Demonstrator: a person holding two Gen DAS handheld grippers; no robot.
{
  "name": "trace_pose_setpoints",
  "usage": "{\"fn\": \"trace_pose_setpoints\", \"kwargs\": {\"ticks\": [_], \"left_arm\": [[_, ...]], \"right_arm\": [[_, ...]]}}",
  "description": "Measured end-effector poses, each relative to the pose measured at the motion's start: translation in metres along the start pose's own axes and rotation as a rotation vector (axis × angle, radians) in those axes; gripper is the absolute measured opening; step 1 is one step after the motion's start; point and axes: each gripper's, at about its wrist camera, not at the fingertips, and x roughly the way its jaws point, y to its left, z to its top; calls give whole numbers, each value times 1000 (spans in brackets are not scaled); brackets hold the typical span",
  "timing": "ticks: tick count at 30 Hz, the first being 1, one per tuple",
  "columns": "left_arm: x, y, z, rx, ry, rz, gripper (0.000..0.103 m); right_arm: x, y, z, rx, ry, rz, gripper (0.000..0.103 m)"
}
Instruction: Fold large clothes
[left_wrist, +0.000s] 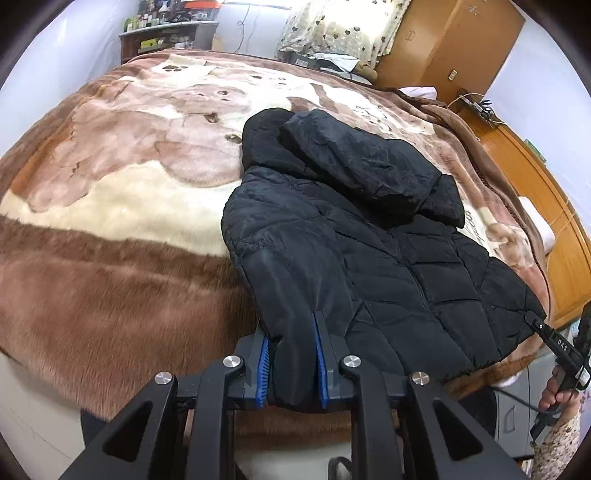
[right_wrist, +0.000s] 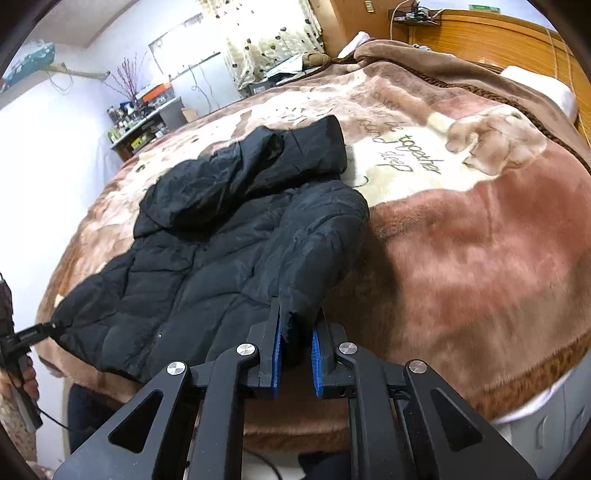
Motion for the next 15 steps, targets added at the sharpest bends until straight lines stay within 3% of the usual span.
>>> {"fn": "trace_pose_setpoints", "kwargs": {"ticks": [6, 15], "left_arm": [[-27, -10, -8, 38, -31, 2, 20], [-29, -35, 60, 33, -151, -9, 20]], "right_arm": [[-25, 4, 1, -22, -39, 9, 13], [-16, 37, 49, -113, -111, -1, 12]]}}
